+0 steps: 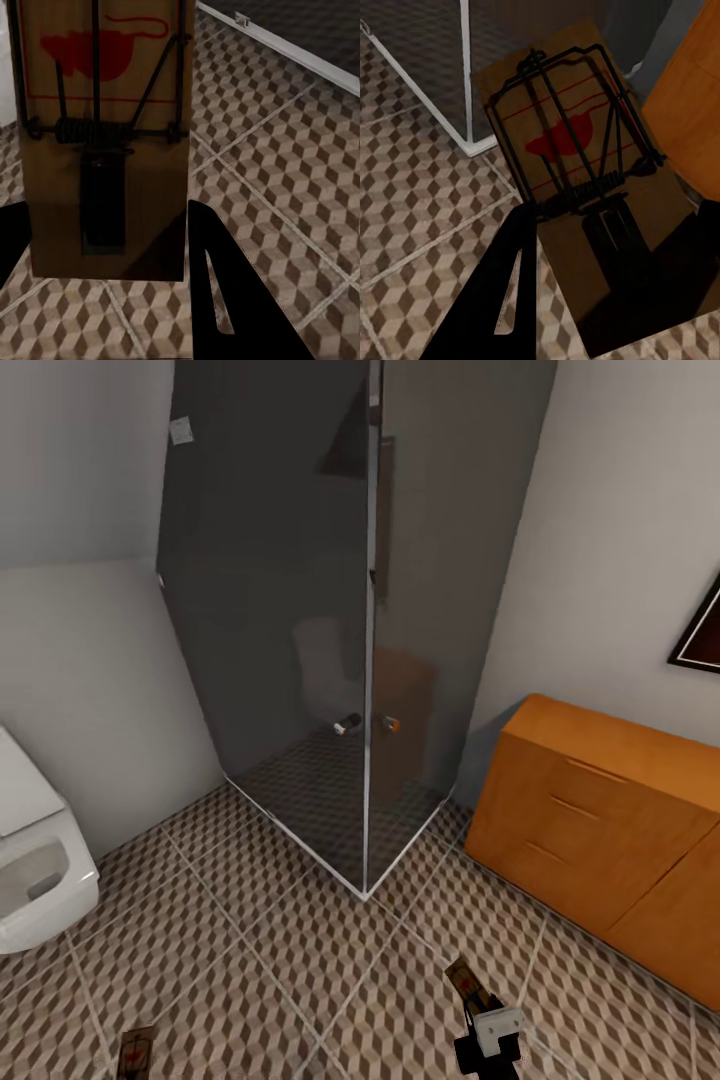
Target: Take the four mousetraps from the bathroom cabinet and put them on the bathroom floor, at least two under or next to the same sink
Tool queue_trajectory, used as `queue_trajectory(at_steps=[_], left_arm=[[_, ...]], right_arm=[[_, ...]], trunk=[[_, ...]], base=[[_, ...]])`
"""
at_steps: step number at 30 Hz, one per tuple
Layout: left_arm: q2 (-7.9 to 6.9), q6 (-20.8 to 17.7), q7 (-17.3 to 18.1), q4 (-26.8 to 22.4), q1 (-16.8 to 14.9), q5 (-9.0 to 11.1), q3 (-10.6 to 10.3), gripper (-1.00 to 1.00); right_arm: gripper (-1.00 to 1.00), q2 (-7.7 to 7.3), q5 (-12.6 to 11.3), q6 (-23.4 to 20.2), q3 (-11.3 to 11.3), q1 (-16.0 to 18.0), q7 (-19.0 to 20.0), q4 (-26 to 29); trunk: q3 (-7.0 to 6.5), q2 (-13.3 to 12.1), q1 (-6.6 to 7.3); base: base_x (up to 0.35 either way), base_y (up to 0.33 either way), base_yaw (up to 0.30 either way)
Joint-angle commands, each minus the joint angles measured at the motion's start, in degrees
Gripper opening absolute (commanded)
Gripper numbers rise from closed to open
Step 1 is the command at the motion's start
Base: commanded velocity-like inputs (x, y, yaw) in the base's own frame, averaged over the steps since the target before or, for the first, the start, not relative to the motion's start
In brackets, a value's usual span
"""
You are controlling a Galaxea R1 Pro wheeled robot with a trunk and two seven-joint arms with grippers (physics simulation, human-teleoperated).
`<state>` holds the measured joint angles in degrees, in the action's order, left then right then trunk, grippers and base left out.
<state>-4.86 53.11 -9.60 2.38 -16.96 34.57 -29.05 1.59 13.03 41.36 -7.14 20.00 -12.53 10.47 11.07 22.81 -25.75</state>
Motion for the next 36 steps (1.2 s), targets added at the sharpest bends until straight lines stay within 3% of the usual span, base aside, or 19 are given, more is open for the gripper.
queue_trajectory(at_steps=[1, 36], left_arm=[[0.03, 0.15, -0.59, 0.16, -0.09, -0.21, -0.48, -1.0], [0.03, 0.11, -0.59, 0.16, -0.09, -0.21, -0.48, -1.0]], right_arm=[[-1.0, -0.01, 0.41, 0.04, -0.21, 0.04, -0.57, -0.04], [-1.0, 0.02, 0.5, 0.04, -0.25, 0.0, -0.57, -0.08]], trunk=[[0.11, 0.11, -0.03], [0.11, 0.11, -0.03]], base=[[0.0, 0.0, 0.251], [0.0, 0.0, 0.25]])
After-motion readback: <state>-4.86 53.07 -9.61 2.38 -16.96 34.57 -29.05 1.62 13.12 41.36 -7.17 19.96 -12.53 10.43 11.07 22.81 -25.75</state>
